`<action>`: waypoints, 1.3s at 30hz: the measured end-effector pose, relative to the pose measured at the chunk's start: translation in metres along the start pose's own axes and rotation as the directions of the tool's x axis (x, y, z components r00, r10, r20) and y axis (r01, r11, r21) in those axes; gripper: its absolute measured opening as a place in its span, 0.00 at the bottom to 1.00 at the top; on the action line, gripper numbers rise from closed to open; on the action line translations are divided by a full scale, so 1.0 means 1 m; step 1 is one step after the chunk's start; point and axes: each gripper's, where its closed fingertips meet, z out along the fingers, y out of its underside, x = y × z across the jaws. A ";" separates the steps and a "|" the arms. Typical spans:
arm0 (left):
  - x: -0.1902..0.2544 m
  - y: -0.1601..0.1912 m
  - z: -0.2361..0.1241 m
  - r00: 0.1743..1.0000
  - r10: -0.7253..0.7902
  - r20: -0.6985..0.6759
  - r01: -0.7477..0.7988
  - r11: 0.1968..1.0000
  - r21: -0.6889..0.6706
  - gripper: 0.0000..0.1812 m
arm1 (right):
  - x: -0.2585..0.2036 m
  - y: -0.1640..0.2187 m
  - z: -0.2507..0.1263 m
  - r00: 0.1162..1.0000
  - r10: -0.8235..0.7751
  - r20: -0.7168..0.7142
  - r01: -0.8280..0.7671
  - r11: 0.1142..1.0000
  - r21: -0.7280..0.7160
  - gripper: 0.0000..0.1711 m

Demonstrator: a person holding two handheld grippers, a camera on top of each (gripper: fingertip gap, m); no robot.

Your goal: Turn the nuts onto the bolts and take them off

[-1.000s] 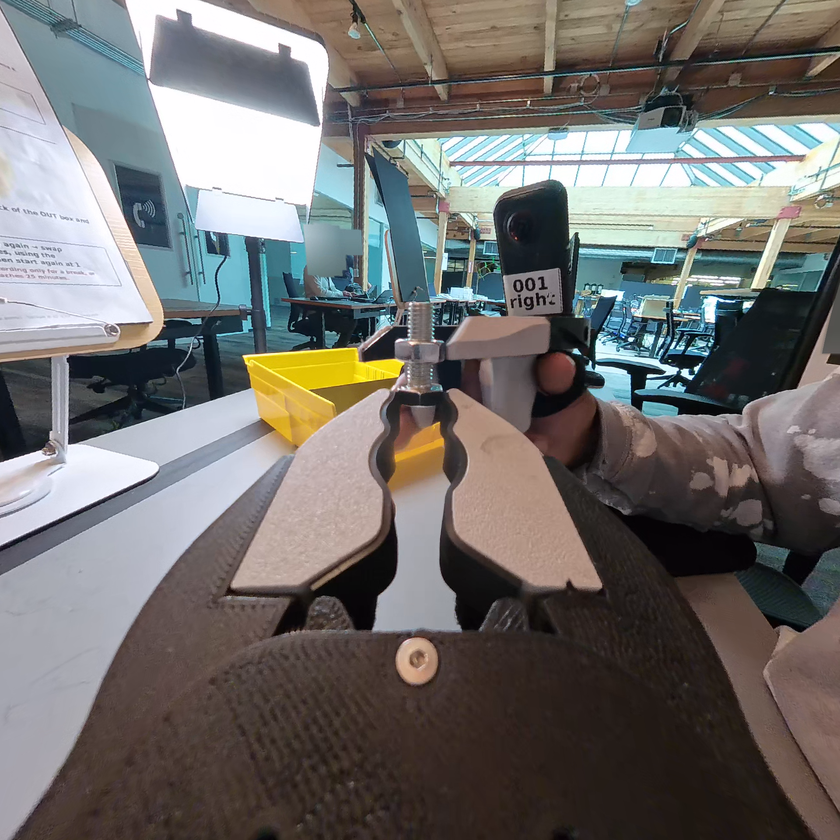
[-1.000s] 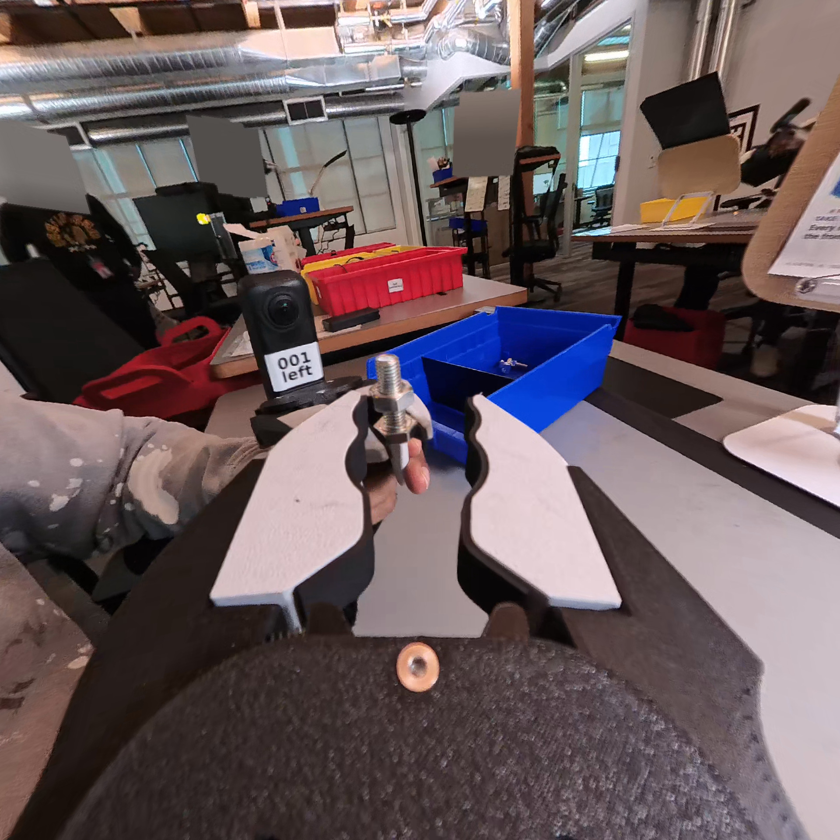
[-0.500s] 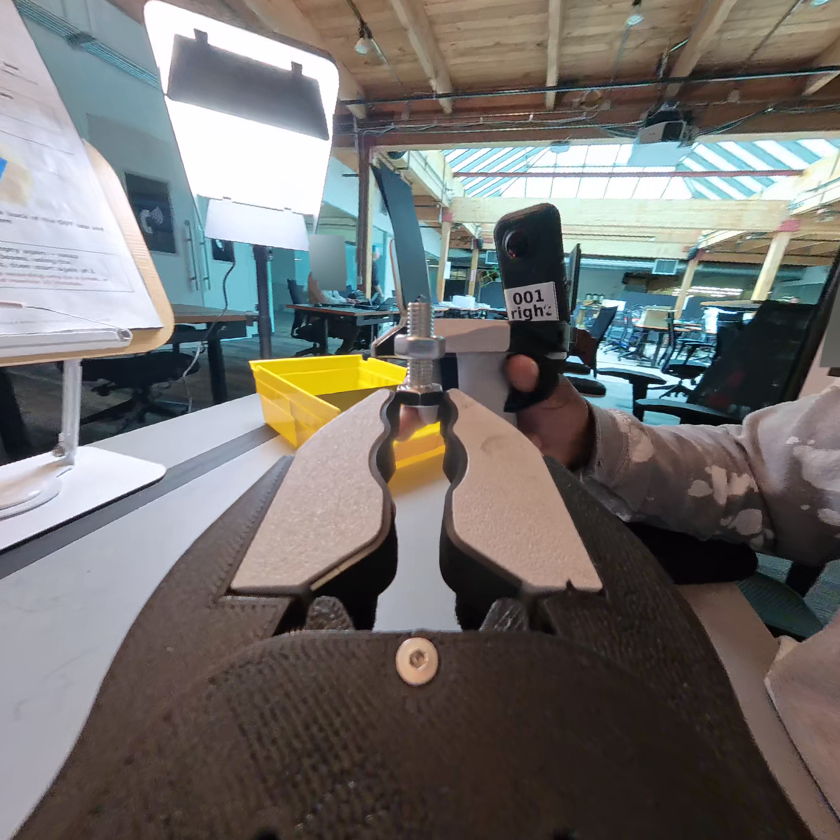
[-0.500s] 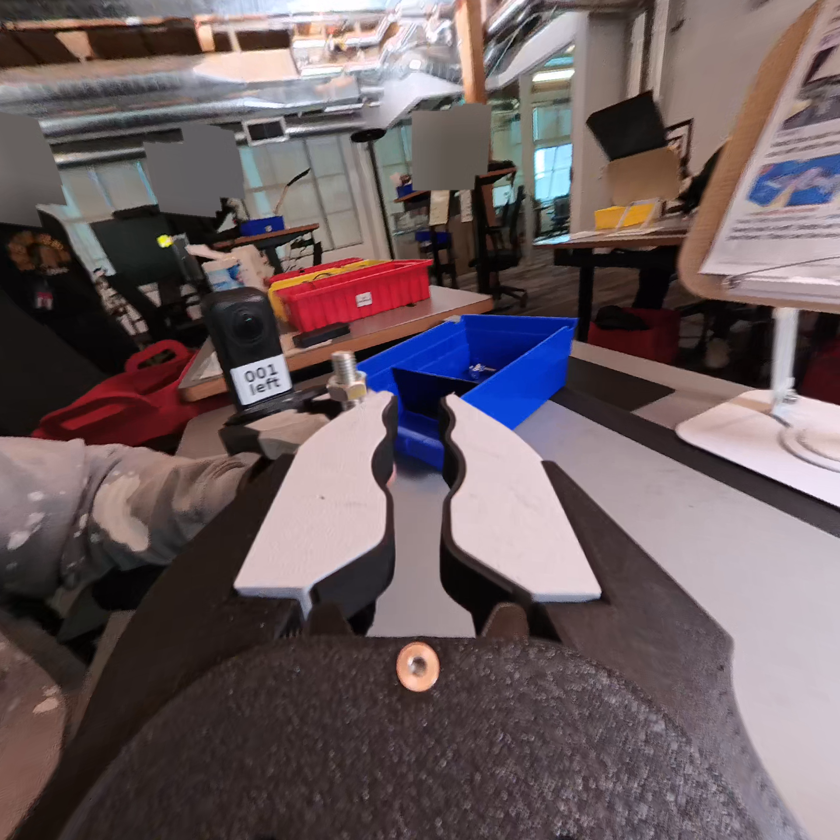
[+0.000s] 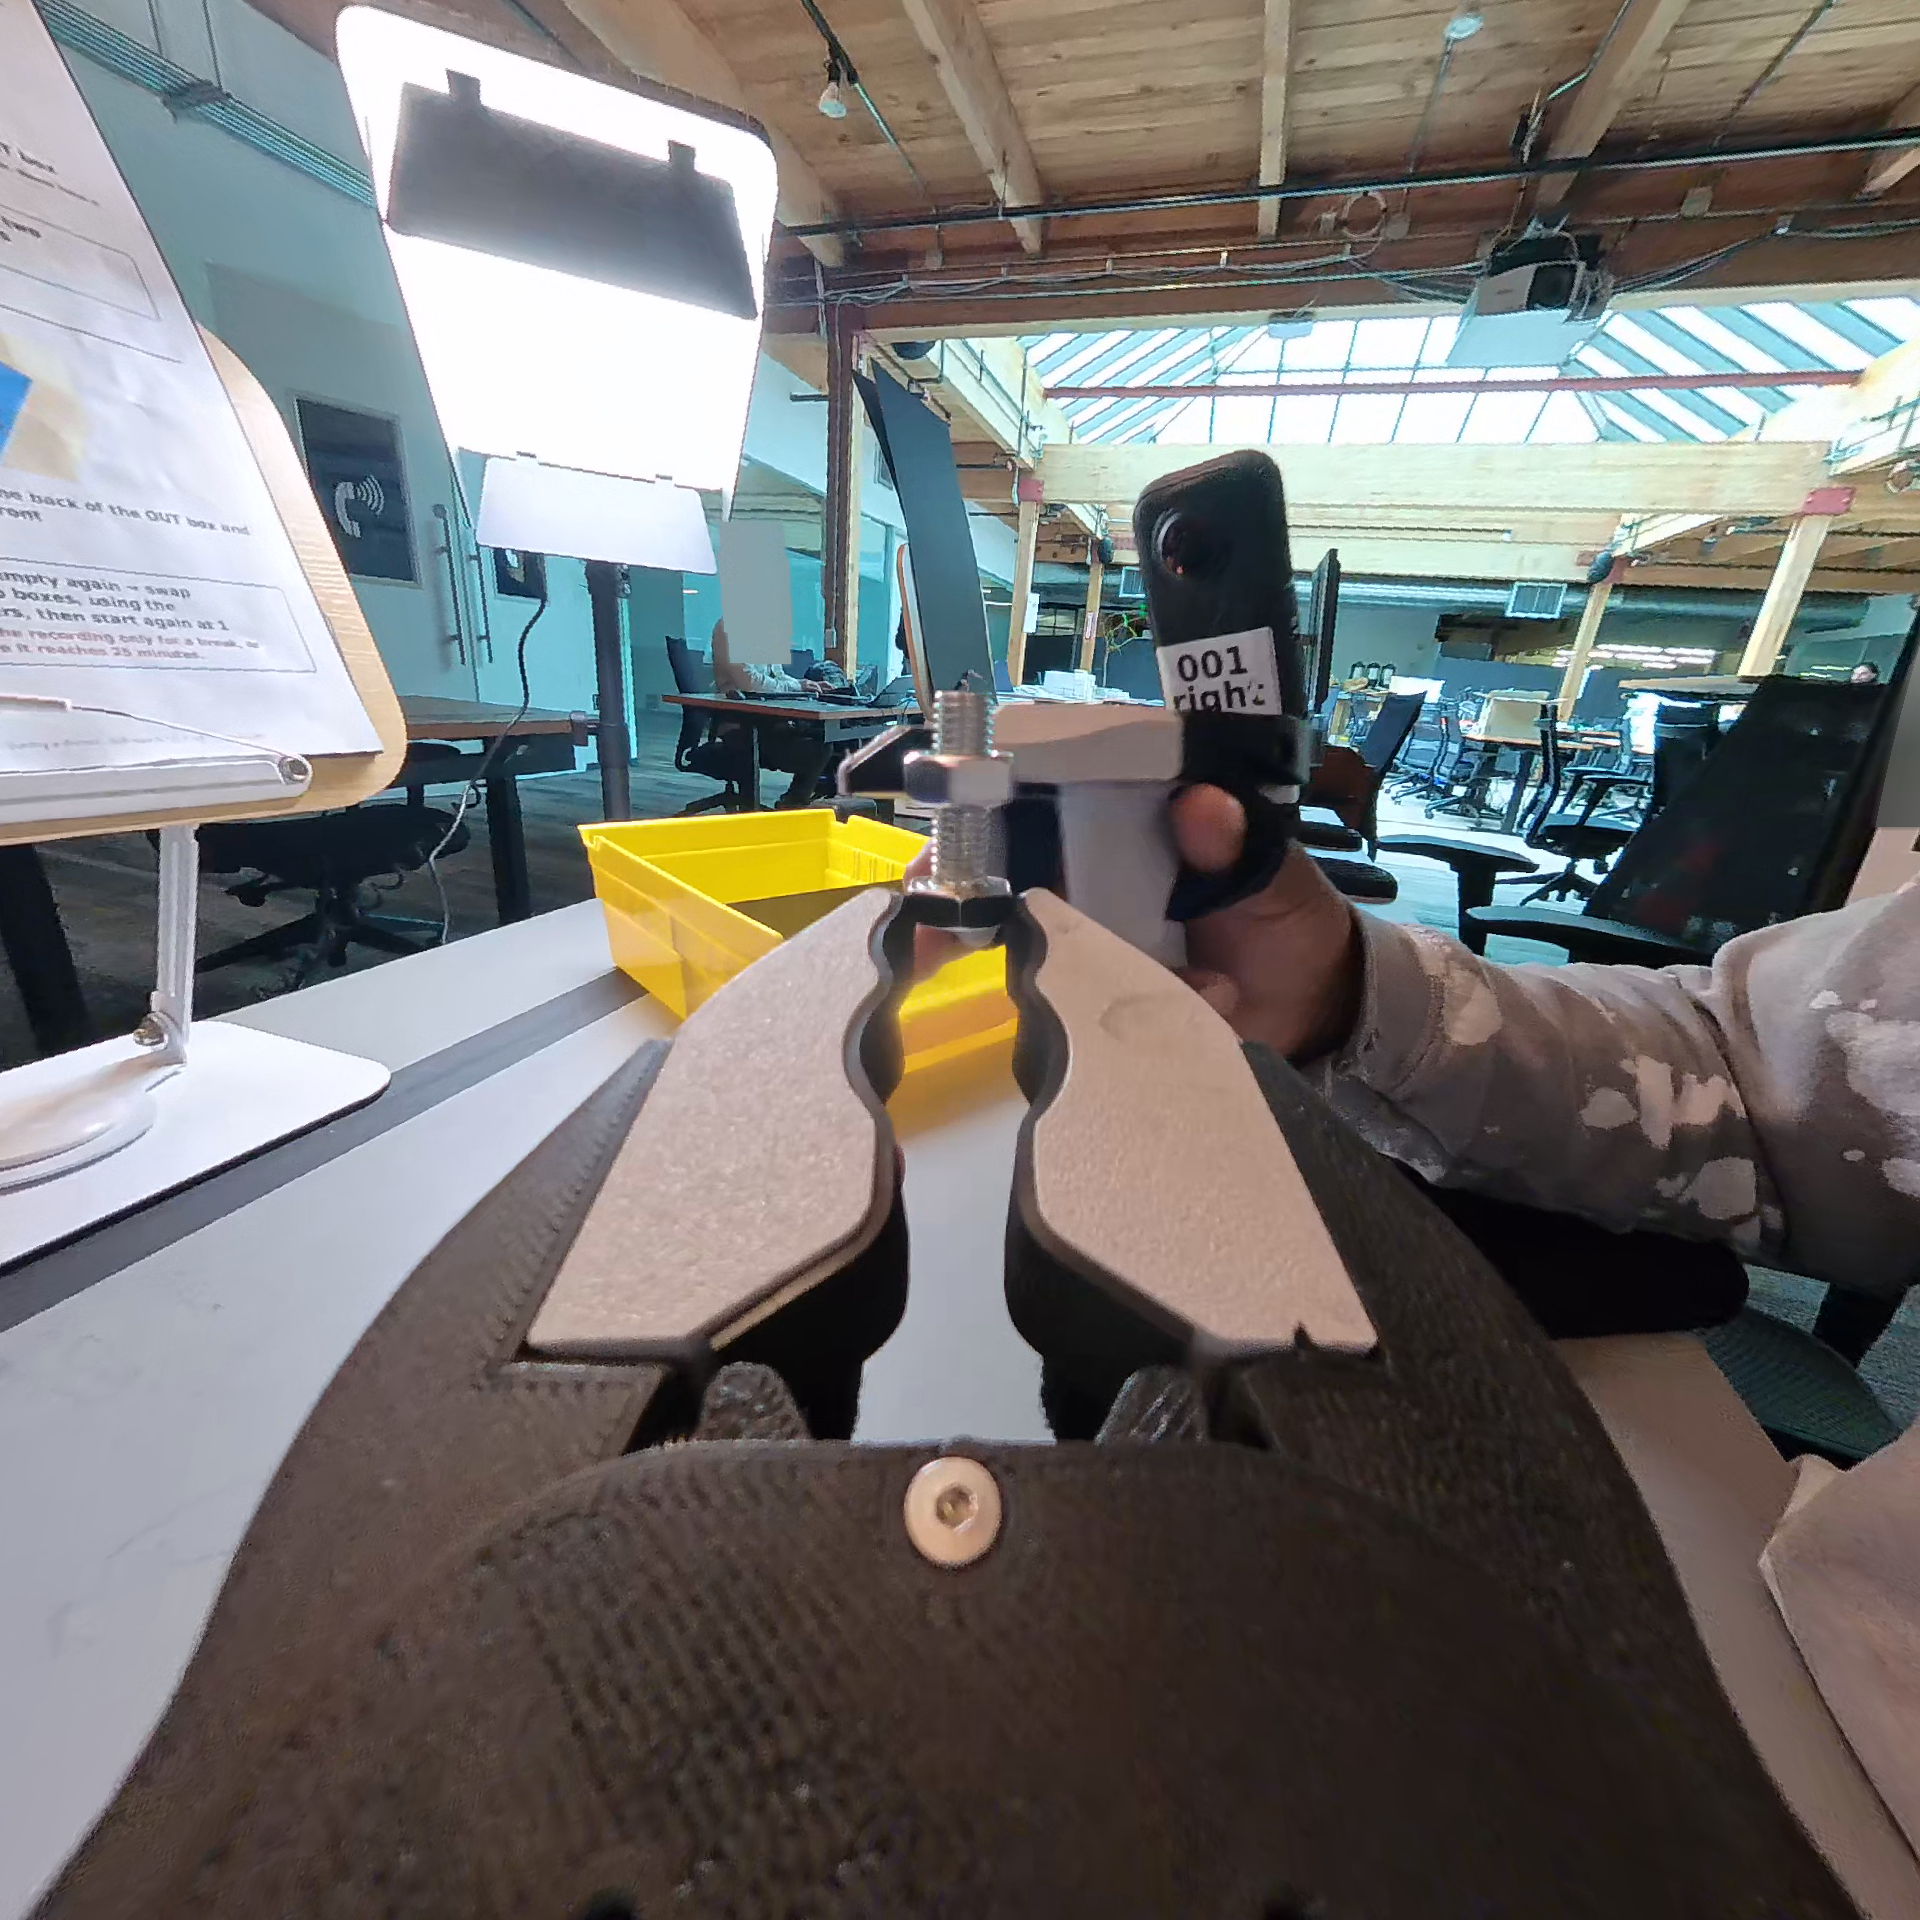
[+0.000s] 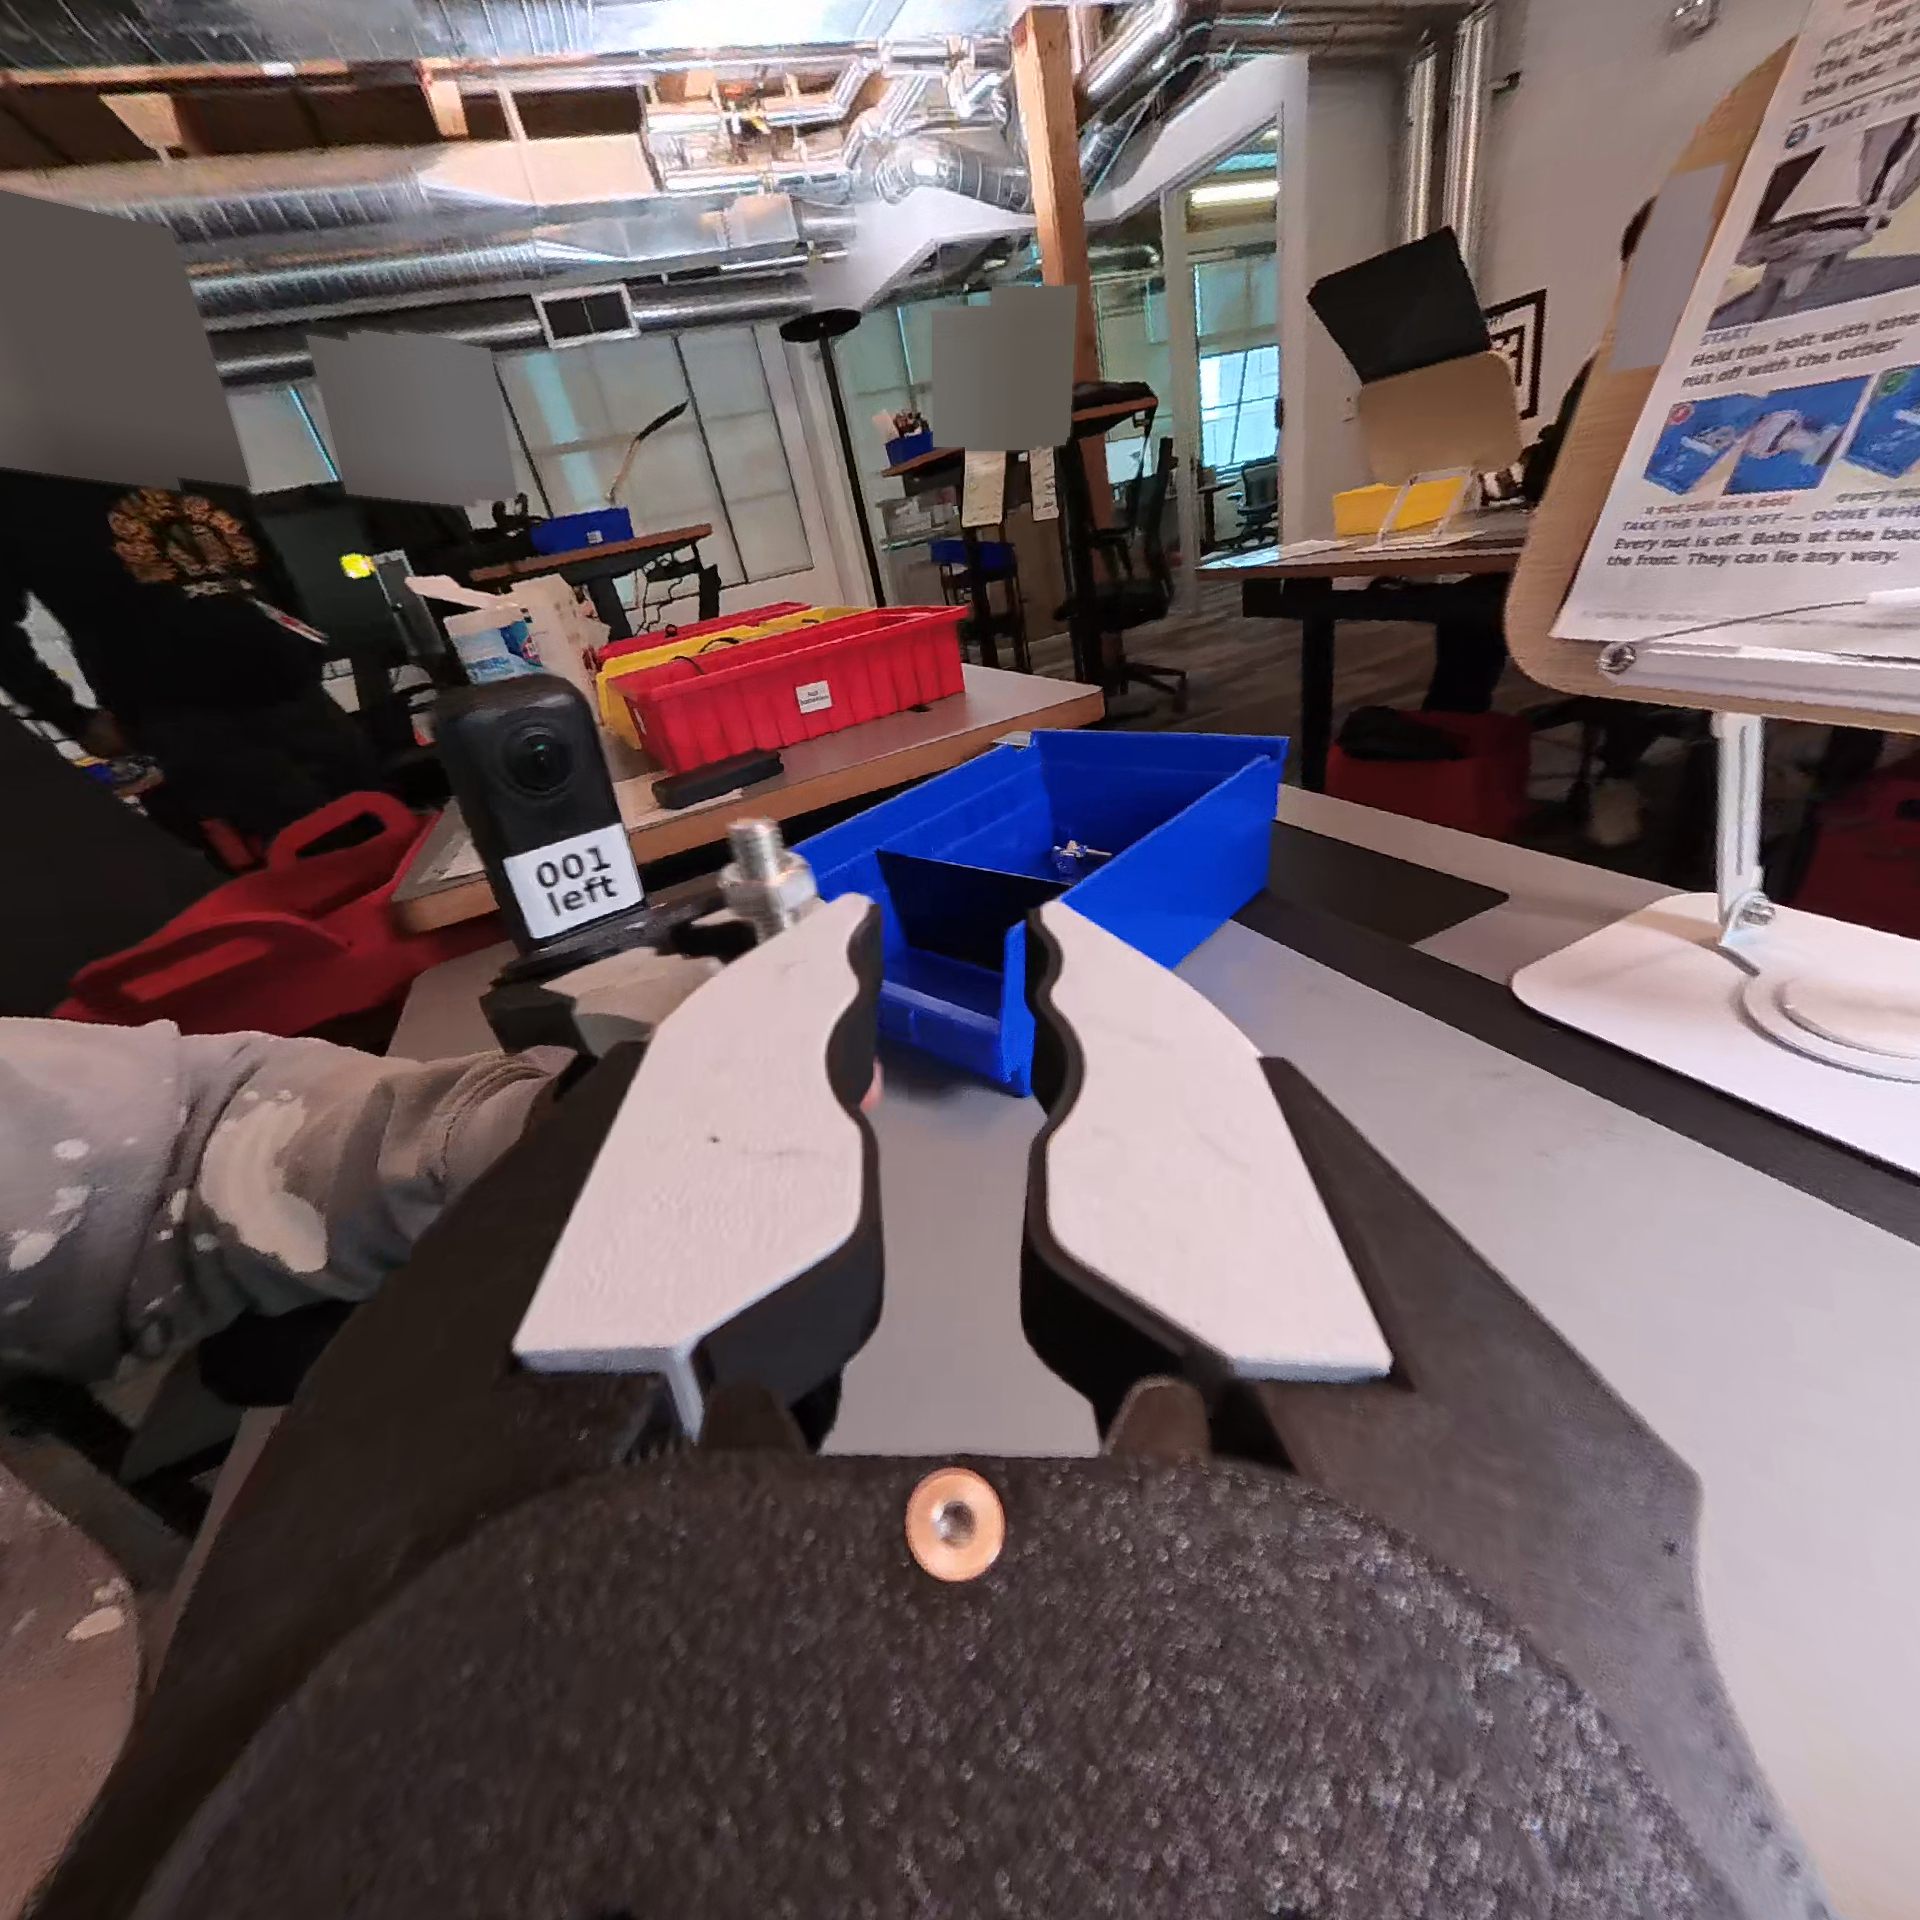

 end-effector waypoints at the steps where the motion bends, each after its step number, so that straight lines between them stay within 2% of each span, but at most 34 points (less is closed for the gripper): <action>1: 0.000 0.002 0.000 1.000 -0.003 0.001 0.003 1.000 -0.004 0.10 | -0.006 0.000 0.001 1.000 -0.010 0.023 0.010 1.000 0.000 0.18; 5: 0.002 0.005 0.002 1.000 0.002 -0.005 -0.002 1.000 -0.015 0.10 | -0.027 0.008 0.011 0.996 -0.026 0.085 0.029 0.999 -0.031 0.24; 7: 0.001 0.003 0.001 1.000 -0.005 0.001 0.005 1.000 -0.011 0.10 | -0.021 0.007 0.009 0.998 -0.024 0.066 0.026 0.999 -0.027 0.21; 8: 0.003 0.001 0.000 1.000 -0.008 -0.018 0.008 1.000 0.001 0.10 | -0.010 0.005 0.006 1.000 -0.006 0.019 0.006 1.000 -0.017 0.11; 10: 0.002 0.000 0.000 1.000 0.001 -0.008 -0.001 1.000 0.001 0.10 | 0.003 0.001 0.000 1.000 0.002 -0.020 -0.002 1.000 0.004 0.10; 15: 0.000 0.005 0.002 1.000 -0.006 -0.001 0.006 1.000 -0.015 0.10 | -0.021 0.005 0.008 0.998 -0.028 0.064 0.029 0.999 -0.020 0.24; 17: 0.002 0.006 0.002 1.000 0.002 -0.005 -0.002 1.000 -0.020 0.10 | -0.025 0.009 0.012 0.997 -0.032 0.068 0.035 0.999 -0.039 0.25; 19: 0.000 0.005 0.002 1.000 -0.010 0.005 0.010 1.000 -0.018 0.10 | -0.020 0.008 0.011 0.998 -0.027 0.054 0.029 0.999 -0.036 0.23; 20: 0.000 0.002 0.000 1.000 -0.022 -0.009 0.022 1.000 0.000 0.10 | -0.014 0.006 0.008 1.000 -0.008 0.027 0.009 1.000 -0.026 0.15; 22: 0.000 0.000 0.000 1.000 -0.005 -0.003 0.005 1.000 0.000 0.10 | 0.000 -0.001 0.001 1.000 -0.004 -0.027 0.005 1.000 0.016 0.11; 28: 0.002 0.006 0.002 1.000 -0.006 -0.007 0.006 1.000 -0.016 0.10 | -0.025 0.005 0.010 0.998 -0.027 0.064 0.028 0.999 -0.015 0.24; 31: 0.002 0.004 0.002 1.000 -0.010 -0.006 0.010 1.000 -0.014 0.10 | -0.021 0.005 0.009 0.998 -0.017 0.057 0.018 1.000 -0.018 0.23; 32: 0.003 0.002 0.000 1.000 -0.017 -0.024 0.017 1.000 0.005 0.10 | -0.013 0.003 0.007 1.000 -0.001 0.019 0.001 1.000 -0.014 0.13; 34: 0.005 -0.001 0.000 1.000 0.000 -0.022 0.000 1.000 0.007 0.10 | 0.003 -0.001 0.000 0.999 -0.015 -0.043 0.015 1.000 0.014 0.11; 39: 0.003 0.004 0.002 1.000 -0.009 -0.012 0.009 1.000 -0.004 0.10 | -0.022 -0.003 0.005 0.997 -0.019 0.070 0.018 1.000 0.012 0.24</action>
